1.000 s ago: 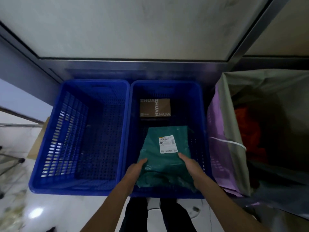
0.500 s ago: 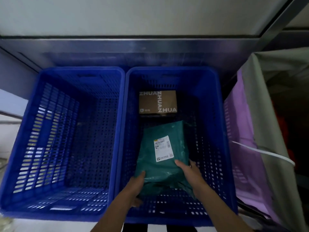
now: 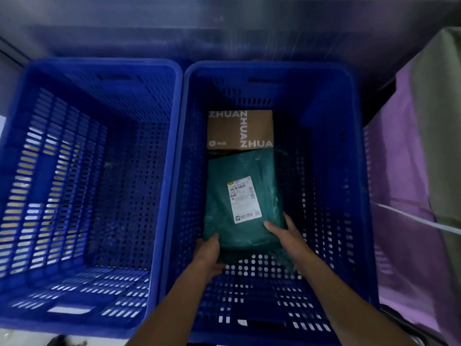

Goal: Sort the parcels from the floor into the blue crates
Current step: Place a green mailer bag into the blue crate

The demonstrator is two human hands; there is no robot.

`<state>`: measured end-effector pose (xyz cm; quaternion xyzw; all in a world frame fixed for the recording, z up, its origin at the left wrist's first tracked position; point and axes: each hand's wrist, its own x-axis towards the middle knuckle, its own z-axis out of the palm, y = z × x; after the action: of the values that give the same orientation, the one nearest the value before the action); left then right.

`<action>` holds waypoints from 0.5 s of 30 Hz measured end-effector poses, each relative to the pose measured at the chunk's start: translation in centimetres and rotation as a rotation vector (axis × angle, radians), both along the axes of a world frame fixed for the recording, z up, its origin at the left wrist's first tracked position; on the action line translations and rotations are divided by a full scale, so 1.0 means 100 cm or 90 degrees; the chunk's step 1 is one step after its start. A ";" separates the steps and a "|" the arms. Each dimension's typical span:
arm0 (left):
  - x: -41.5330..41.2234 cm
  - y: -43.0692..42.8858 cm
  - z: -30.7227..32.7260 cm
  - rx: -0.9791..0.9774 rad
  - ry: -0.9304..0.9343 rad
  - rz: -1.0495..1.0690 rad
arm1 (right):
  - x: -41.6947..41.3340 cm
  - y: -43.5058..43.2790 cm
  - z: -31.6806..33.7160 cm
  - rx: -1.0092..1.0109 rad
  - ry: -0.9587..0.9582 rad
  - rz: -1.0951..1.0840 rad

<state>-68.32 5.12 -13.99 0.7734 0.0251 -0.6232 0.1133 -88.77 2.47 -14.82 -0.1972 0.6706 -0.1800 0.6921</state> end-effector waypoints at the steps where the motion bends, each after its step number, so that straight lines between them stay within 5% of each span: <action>1: -0.002 -0.001 -0.002 0.003 0.004 0.001 | -0.002 -0.001 -0.004 0.002 0.005 -0.002; 6: -0.011 -0.006 -0.019 -0.033 -0.022 0.045 | -0.004 -0.001 -0.020 0.007 0.060 0.025; 15: -0.007 -0.017 -0.019 -0.025 -0.025 -0.072 | 0.013 -0.009 -0.037 0.027 0.071 0.090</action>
<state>-69.00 3.47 -15.86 0.7833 -0.0327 -0.6136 0.0936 -87.48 1.60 -18.57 -0.2395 0.6960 -0.1051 0.6688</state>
